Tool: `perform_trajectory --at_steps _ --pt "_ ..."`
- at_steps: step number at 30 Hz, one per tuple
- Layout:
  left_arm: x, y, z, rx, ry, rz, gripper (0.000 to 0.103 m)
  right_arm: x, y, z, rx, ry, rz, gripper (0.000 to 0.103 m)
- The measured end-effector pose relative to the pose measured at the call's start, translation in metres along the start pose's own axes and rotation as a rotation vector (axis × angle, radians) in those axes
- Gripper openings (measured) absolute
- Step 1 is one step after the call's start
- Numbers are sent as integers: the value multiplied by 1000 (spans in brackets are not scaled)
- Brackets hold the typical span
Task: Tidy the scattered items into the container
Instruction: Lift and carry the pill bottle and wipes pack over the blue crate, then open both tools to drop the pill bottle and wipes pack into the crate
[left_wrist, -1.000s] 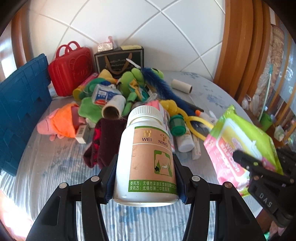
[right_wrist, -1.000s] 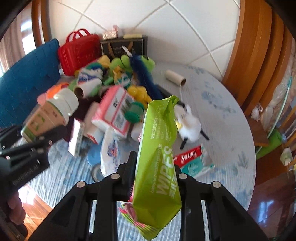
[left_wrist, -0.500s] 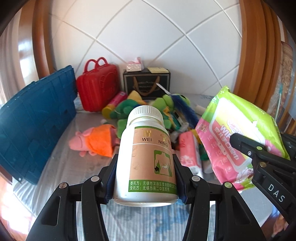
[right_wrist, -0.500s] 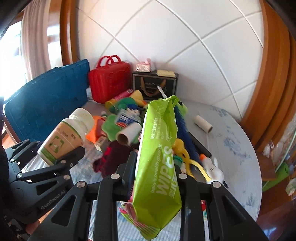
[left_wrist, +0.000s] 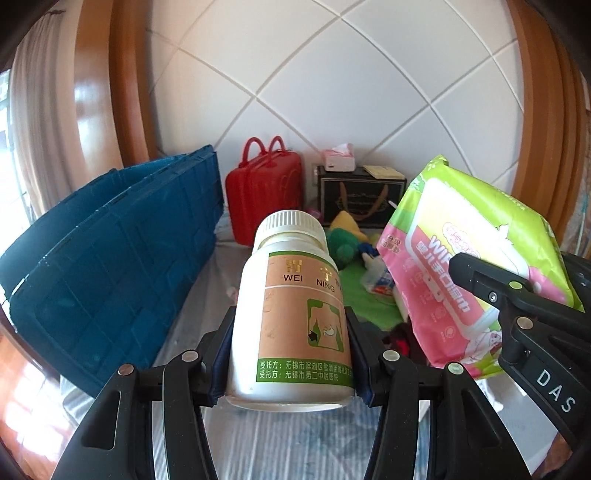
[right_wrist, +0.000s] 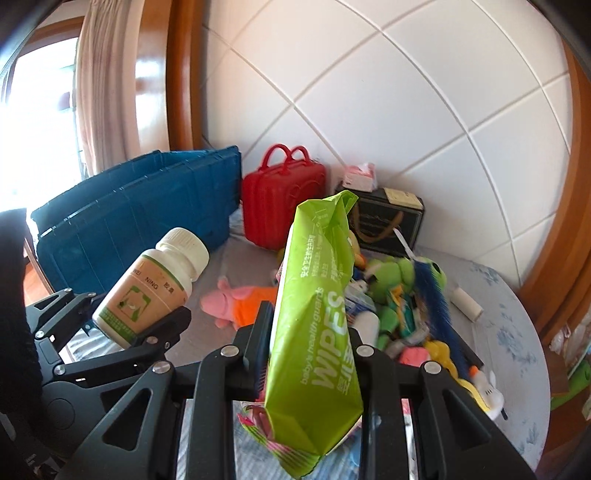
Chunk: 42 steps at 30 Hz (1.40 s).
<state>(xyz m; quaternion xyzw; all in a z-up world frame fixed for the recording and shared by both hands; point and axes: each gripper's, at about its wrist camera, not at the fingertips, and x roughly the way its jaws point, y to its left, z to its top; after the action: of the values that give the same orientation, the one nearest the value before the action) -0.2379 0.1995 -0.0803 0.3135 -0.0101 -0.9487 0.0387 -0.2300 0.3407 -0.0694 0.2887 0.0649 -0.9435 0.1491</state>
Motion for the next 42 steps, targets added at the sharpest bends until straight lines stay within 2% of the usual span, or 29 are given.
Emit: perform_trajectory --at_steps 3,14,19,24,31,36,42 --pt "-2 20 9 -33 -22 38 52 9 16 15 -29 -12 24 26" --pt "-11 95 45 -183 -106 254 52 28 74 67 -169 -102 179 26" --pt "-18 141 54 -227 -138 316 52 37 119 92 -219 -140 245 26" --pt "-12 193 68 -228 -168 364 52 54 169 119 -244 -179 294 26" --pt "-3 294 87 -187 -172 389 52 79 255 158 -232 -214 324 26" --pt "26 358 95 -150 -101 362 52 113 320 177 -216 -168 328 26" --pt "57 409 90 -166 -51 313 52 151 367 185 -219 -95 279 26"
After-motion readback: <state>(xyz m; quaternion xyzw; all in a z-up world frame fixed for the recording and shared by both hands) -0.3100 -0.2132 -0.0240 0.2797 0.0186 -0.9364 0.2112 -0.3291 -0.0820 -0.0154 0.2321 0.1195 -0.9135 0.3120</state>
